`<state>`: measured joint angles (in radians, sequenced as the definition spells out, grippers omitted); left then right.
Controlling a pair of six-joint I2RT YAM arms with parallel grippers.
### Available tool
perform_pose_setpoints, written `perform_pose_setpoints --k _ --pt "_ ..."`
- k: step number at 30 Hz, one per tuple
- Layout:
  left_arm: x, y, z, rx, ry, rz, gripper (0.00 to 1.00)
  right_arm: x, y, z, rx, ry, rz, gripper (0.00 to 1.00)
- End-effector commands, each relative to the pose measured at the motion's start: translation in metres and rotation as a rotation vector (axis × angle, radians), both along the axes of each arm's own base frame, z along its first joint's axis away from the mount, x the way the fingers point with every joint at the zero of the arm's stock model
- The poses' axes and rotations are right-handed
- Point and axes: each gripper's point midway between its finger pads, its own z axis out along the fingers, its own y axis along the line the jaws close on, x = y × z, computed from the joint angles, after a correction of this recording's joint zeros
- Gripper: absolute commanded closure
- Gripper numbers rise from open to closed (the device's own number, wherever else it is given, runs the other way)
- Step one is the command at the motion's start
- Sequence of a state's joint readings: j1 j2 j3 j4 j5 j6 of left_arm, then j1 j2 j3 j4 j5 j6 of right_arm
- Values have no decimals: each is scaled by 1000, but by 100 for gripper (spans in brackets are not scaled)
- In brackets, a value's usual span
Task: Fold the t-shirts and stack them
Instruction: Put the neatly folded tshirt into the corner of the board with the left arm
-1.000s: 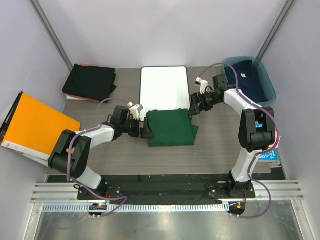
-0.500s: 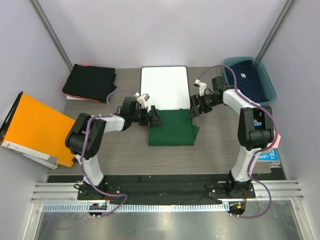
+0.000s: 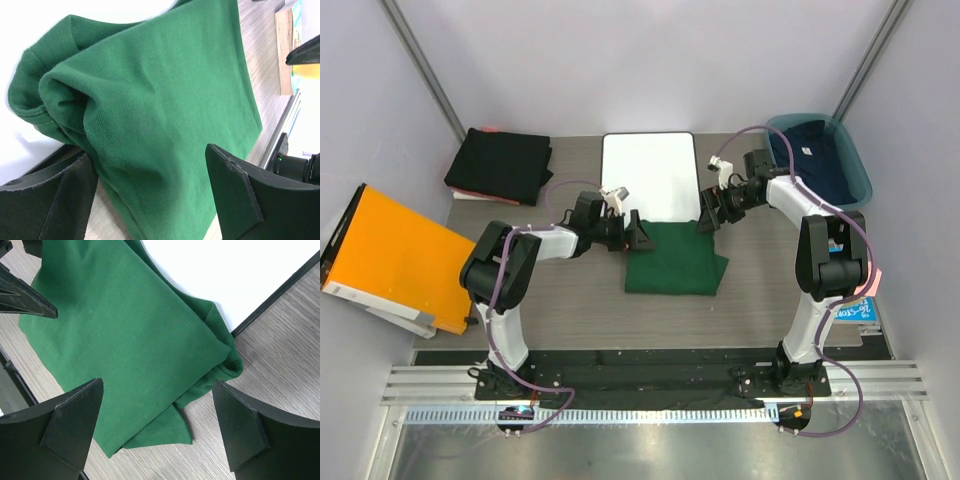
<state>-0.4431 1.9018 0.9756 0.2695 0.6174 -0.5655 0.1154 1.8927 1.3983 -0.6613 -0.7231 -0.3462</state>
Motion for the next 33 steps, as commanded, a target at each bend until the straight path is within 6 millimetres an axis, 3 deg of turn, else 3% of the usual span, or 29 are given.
perform_pose_setpoints --k 1,10,17,24,33 --pt "-32 9 -7 44 95 -54 16 1 -3 10 -15 -36 31 5" --pt "-55 20 -5 79 116 -118 15 -57 -10 -18 -45 128 134 10" --pt "-70 32 -11 139 136 -137 14 -85 -14 -30 -53 184 162 10" --pt "-71 28 -32 175 125 -114 14 -81 -5 -39 -29 174 166 10" --pt "-70 2 -43 169 87 -121 14 -76 23 -48 2 158 188 12"
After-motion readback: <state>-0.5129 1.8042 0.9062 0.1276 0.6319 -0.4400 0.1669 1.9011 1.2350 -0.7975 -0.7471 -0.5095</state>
